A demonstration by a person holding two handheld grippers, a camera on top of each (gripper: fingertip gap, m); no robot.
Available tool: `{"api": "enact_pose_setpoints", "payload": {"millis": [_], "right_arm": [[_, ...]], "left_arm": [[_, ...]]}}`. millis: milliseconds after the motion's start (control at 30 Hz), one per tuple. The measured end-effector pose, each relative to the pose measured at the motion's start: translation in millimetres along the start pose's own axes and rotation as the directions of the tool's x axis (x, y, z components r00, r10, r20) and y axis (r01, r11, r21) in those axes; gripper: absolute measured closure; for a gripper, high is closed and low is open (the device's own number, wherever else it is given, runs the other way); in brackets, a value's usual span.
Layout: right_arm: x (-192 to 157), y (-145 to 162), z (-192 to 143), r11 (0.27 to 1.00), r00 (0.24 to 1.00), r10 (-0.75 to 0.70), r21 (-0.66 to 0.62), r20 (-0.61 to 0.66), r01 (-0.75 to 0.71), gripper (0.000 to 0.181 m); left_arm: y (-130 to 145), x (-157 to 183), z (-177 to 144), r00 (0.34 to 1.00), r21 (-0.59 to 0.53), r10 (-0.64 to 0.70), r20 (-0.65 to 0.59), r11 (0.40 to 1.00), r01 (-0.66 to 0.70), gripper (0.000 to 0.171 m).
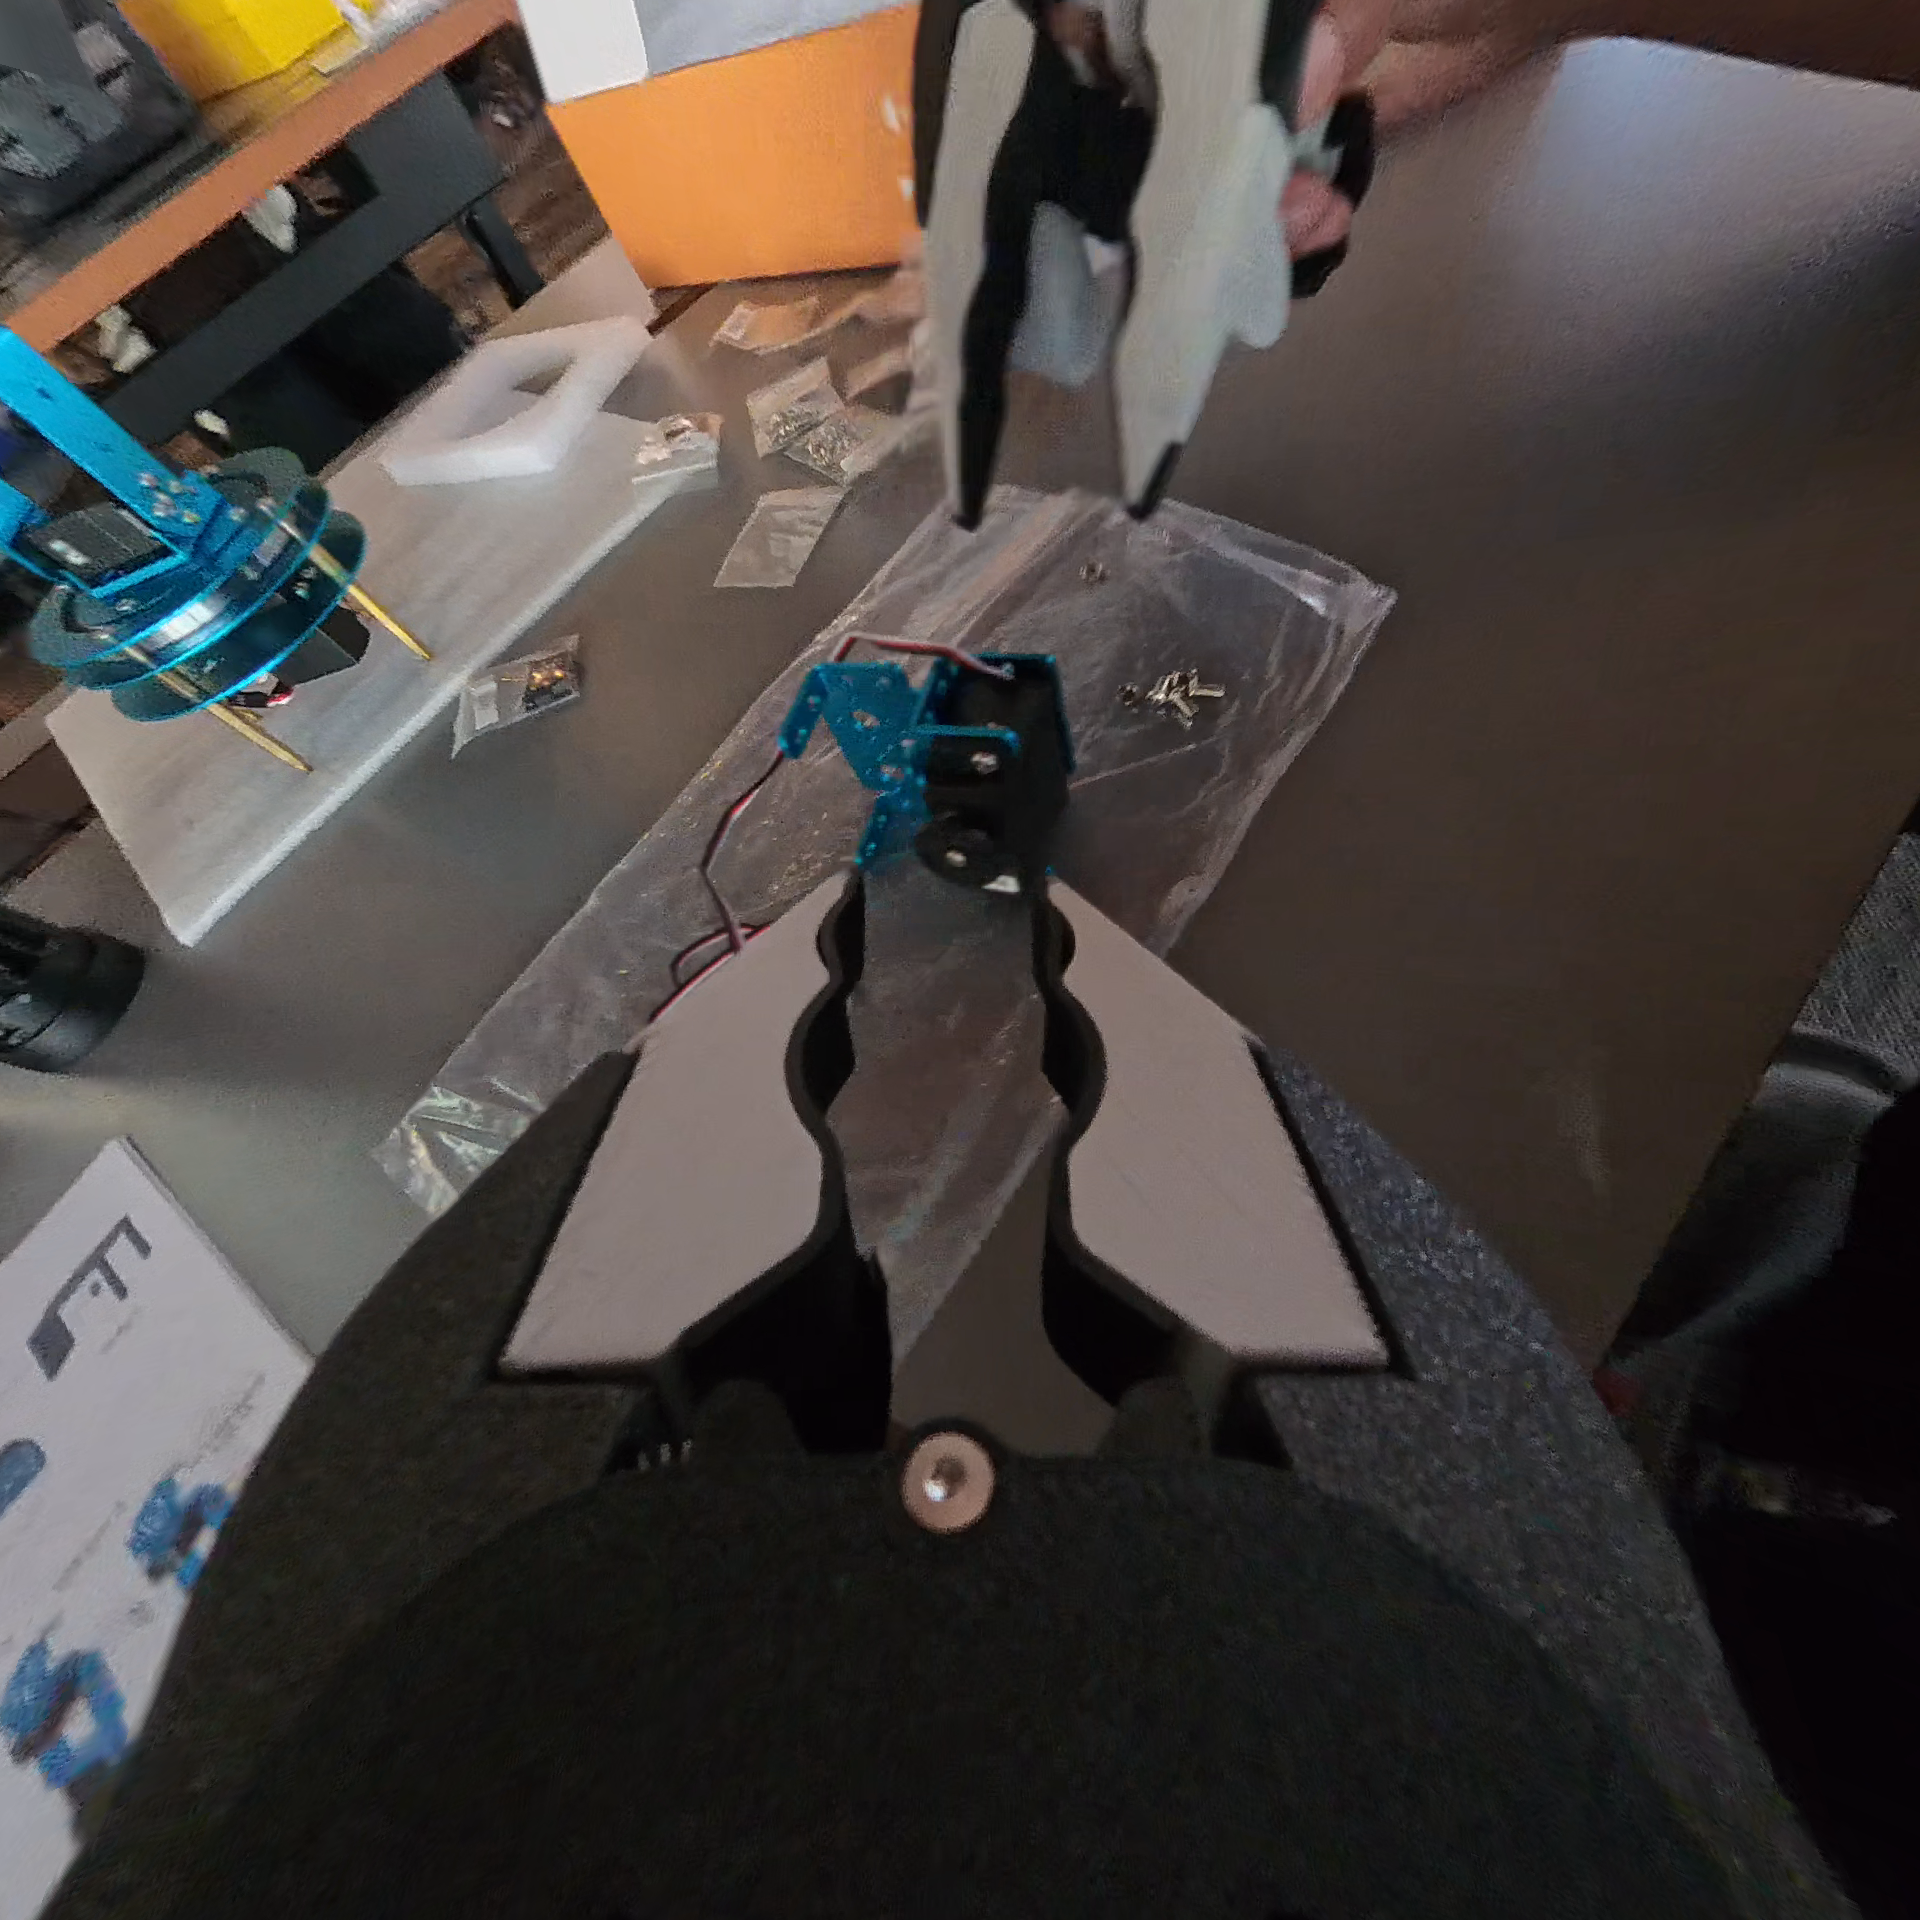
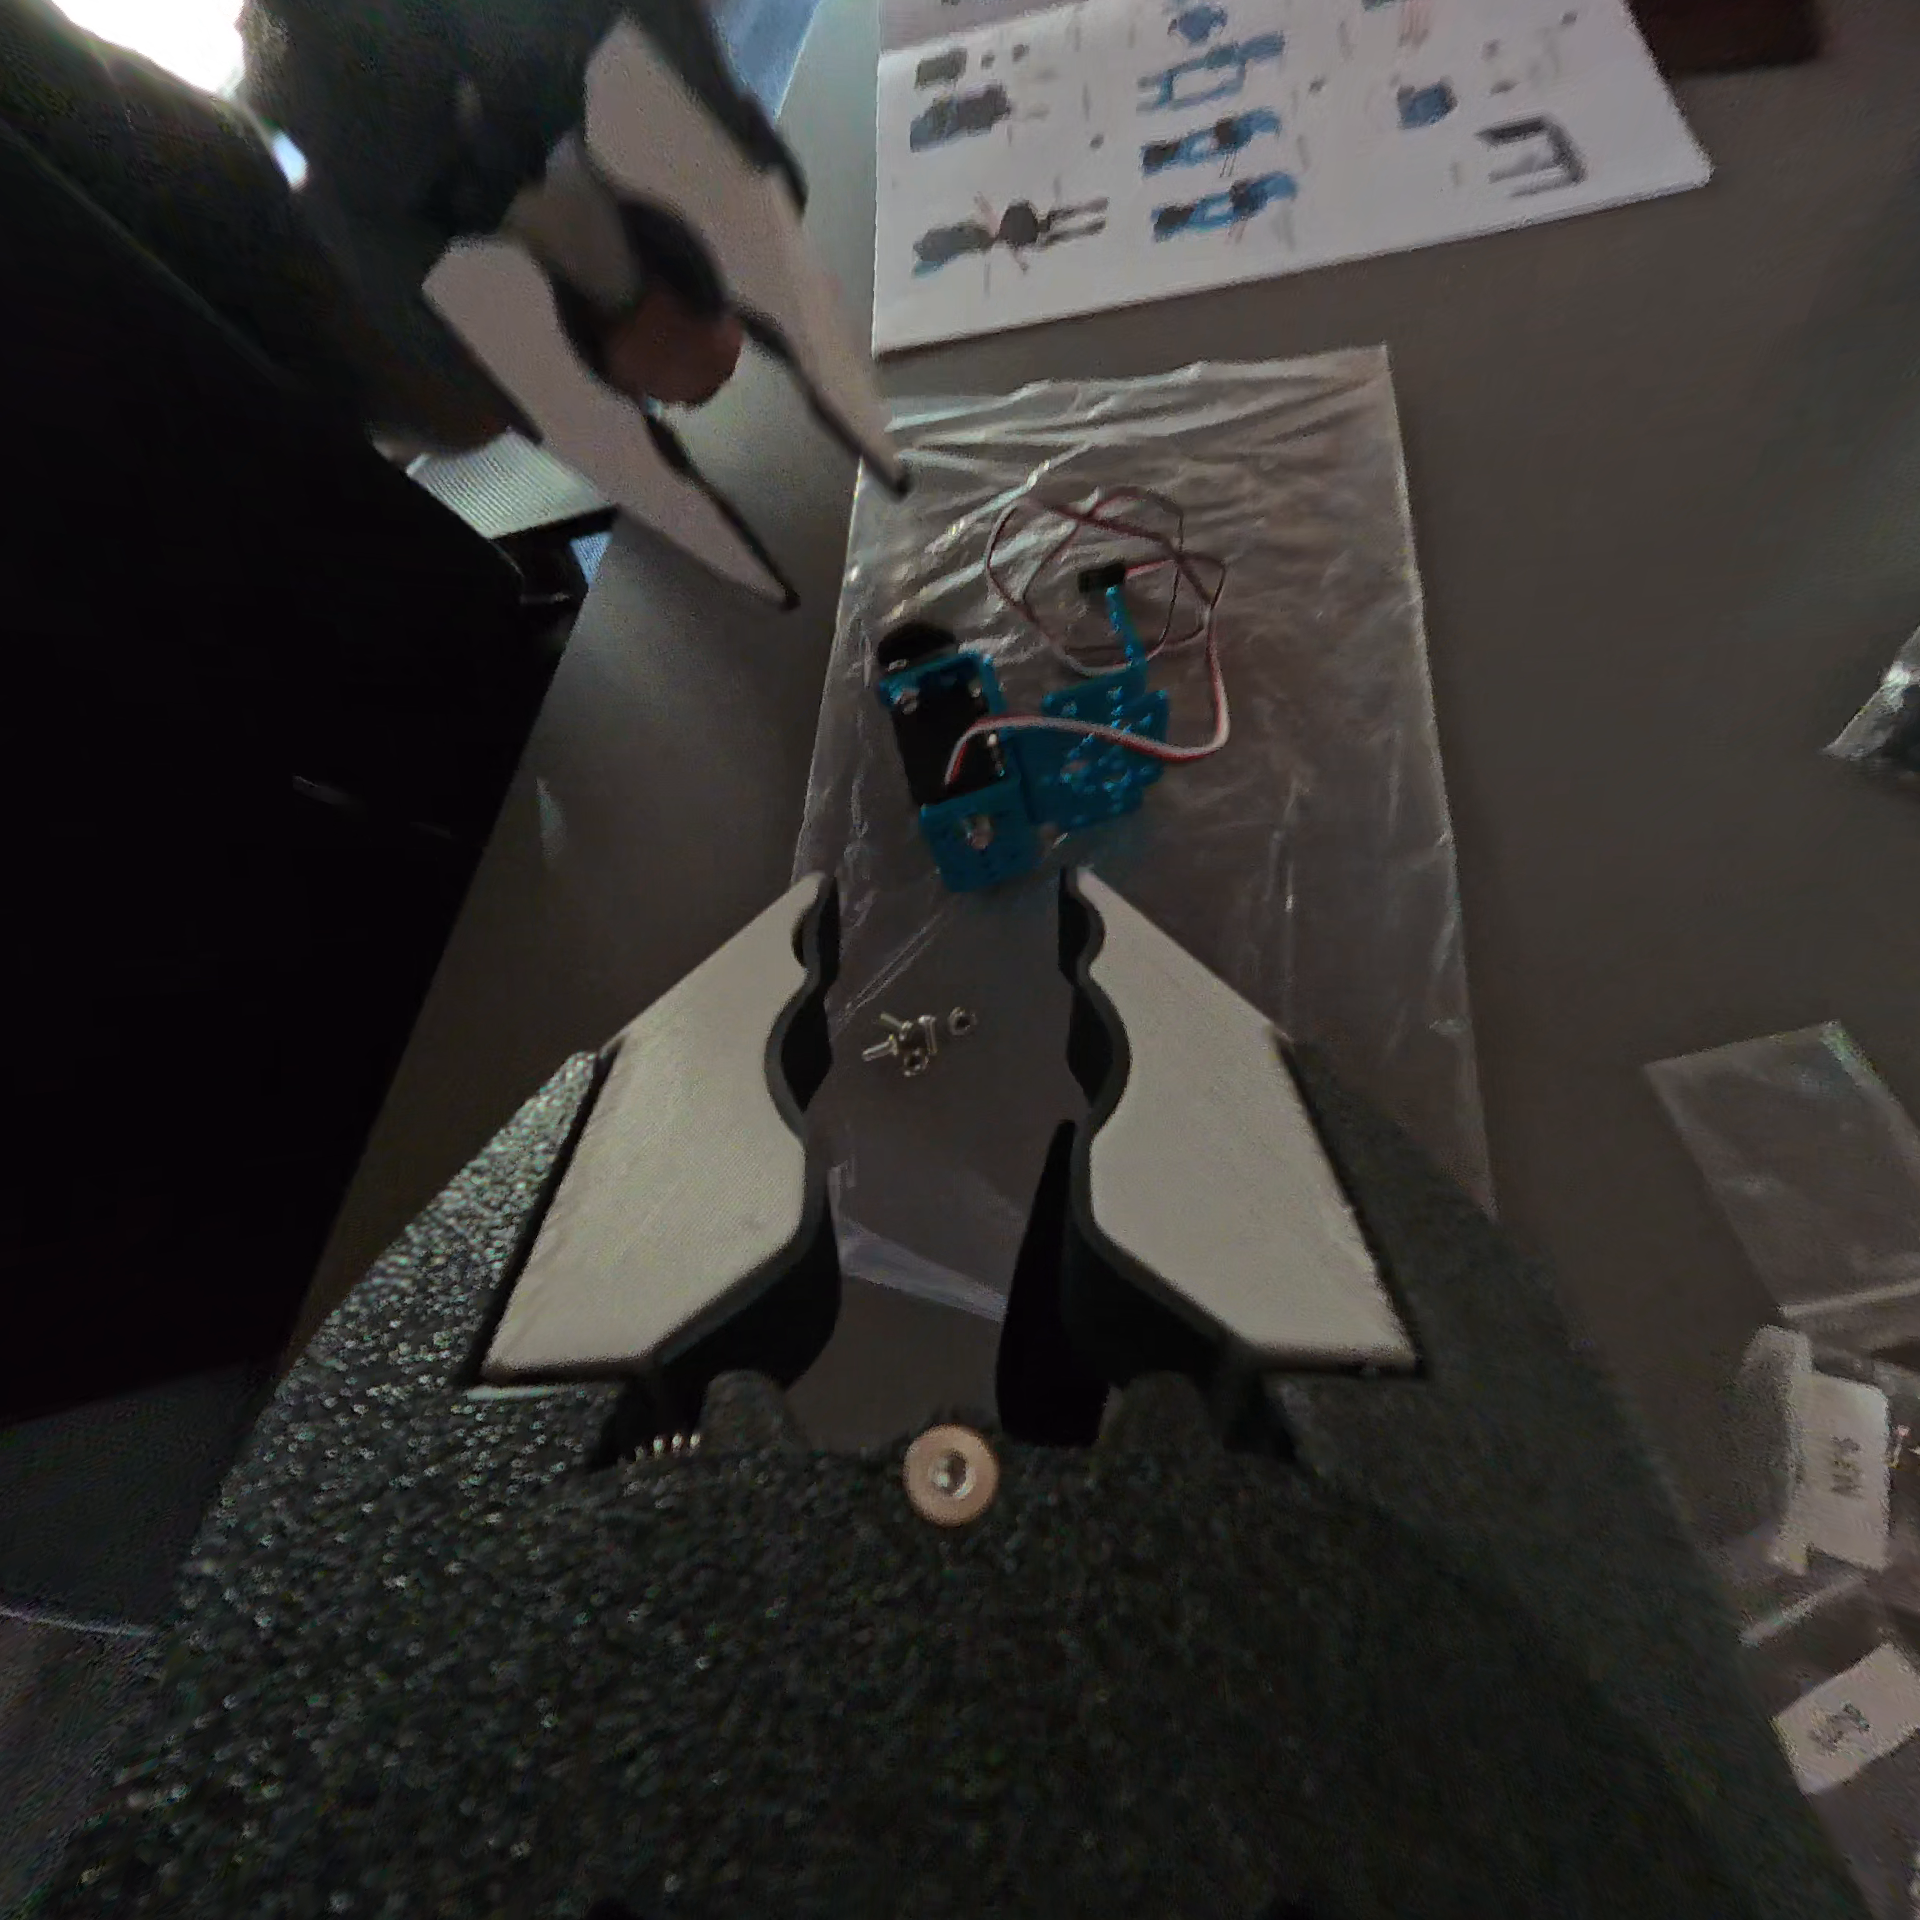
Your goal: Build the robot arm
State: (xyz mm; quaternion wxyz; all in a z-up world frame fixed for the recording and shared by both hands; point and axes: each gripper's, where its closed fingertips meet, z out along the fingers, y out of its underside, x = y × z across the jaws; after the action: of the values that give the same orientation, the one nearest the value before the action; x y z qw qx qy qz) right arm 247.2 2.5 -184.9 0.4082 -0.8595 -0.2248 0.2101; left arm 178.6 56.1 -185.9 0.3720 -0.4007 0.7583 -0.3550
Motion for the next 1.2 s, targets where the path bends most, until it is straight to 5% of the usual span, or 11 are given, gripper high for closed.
{"api": "enact_pose_setpoints", "payload": {"millis": [167, 300, 400, 567, 767, 900, 1067, 1200], "right_arm": [[-0.7, 9.6, 25.4, 0.999, 0.999, -0.017, -0.034, -0.031, 0.015, 0.132], [9.0, 18.8, 47.1, 0.994, 0.995, -0.035, -0.108, -0.091, 0.025, 0.126], [6.3, 14.4, 52.8, 0.997, 0.998, -0.011, -0.081, -0.064, 0.006, 0.150], [8.6, -8.7, 34.2, 0.999, 0.987, -0.043, -0.015, -0.154, 0.041, 0.154], [0.3, -42.0, 3.1, 0.979, 0.992, 0.000, 0.203, -0.128, 0.026, 0.144], [-11.7, -56.6, -0.6, 0.923, 0.978, 0.177, 0.327, 0.112, -0.205, 0.128], [-11.7, -77.4, -7.4, 0.801, 0.909, 0.270, 0.451, 0.317, -0.395, 0.132], [2.0, -77.2, -6.7, 0.807, 0.944, 0.277, 0.490, 0.180, -0.330, 0.129]], "left_arm": [[3.9, 5.1, 25.2, 0.976, -0.057, 0.050, -0.212, 0.996, -0.063, 0.131], [3.6, 5.5, 46.5, 0.971, -0.095, 0.044, -0.236, 0.993, -0.068, 0.131], [5.3, 8.4, 56.3, 0.971, -0.138, 0.017, -0.240, 0.989, -0.052, 0.140], [-13.0, 4.1, 54.8, 0.915, -0.117, -0.247, -0.318, 0.968, 0.221, 0.143], [-61.9, -19.1, 27.4, 0.615, 0.011, -0.544, -0.571, 0.744, 0.668, 0.144], [-76.3, -38.3, 13.1, 0.466, 0.095, -0.579, -0.669, 0.556, 0.826, 0.144], [-79.6, -51.5, 1.3, 0.375, 0.136, -0.575, -0.727, 0.414, 0.900, 0.144], [-76.2, -53.1, 4.1, 0.357, 0.142, -0.612, -0.706, 0.371, 0.918, 0.144]]}}
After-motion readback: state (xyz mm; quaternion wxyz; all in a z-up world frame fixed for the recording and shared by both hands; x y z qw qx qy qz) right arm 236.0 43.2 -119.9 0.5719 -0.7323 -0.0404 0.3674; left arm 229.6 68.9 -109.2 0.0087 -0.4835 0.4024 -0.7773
